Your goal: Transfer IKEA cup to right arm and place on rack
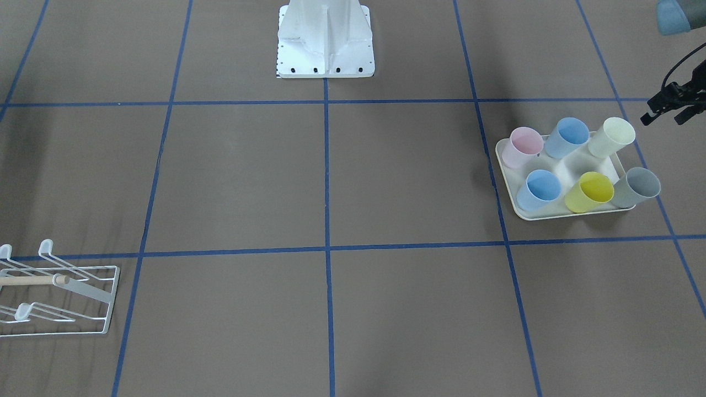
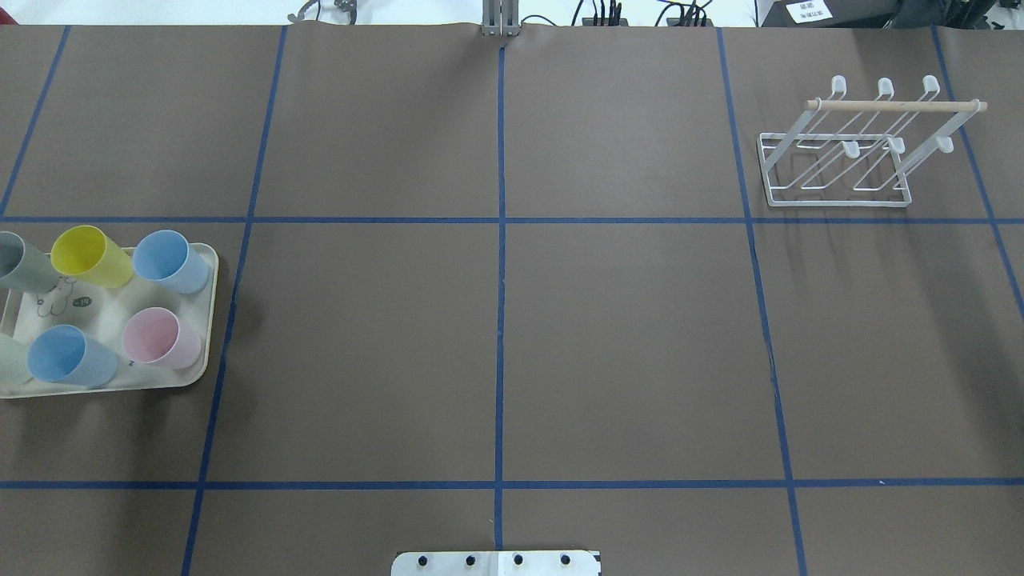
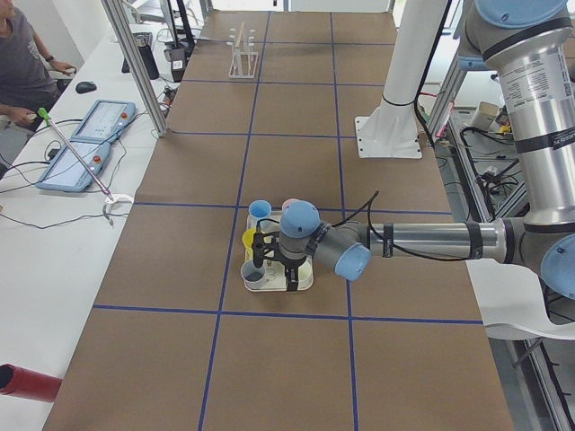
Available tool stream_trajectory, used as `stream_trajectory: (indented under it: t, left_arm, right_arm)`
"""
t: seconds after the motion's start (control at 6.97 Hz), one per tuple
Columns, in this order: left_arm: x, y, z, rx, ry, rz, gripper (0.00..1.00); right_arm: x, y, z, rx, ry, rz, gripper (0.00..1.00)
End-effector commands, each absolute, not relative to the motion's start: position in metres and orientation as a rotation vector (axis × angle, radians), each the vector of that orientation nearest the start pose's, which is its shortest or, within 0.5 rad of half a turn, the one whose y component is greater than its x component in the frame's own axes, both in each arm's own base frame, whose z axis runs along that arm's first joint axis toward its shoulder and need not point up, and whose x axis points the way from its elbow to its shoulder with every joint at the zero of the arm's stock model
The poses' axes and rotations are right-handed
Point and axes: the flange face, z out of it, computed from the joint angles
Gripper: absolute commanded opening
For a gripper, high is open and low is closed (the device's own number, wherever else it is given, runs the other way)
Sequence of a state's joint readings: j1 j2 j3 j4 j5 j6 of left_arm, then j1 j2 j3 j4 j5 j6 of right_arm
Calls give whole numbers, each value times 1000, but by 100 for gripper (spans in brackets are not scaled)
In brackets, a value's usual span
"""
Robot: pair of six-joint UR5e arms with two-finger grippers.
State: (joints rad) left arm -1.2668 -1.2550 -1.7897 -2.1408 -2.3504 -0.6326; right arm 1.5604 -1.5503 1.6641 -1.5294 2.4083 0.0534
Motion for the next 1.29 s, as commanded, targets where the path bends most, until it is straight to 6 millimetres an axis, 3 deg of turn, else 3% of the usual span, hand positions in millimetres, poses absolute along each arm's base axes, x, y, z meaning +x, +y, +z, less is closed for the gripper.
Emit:
stream_trajectory:
  t: [0.0, 0.72, 1.15]
  left_arm:
    - [64, -381, 630, 46, 855, -119, 96]
    - [90, -377, 645, -7, 844, -67, 93]
    - [100, -388, 653, -17, 841, -58, 90]
  right_arm:
    - [52, -507, 591, 117, -872, -27, 100]
    - [52, -509, 584, 131, -871, -34, 100]
    - [52, -509, 583, 133, -871, -34, 100]
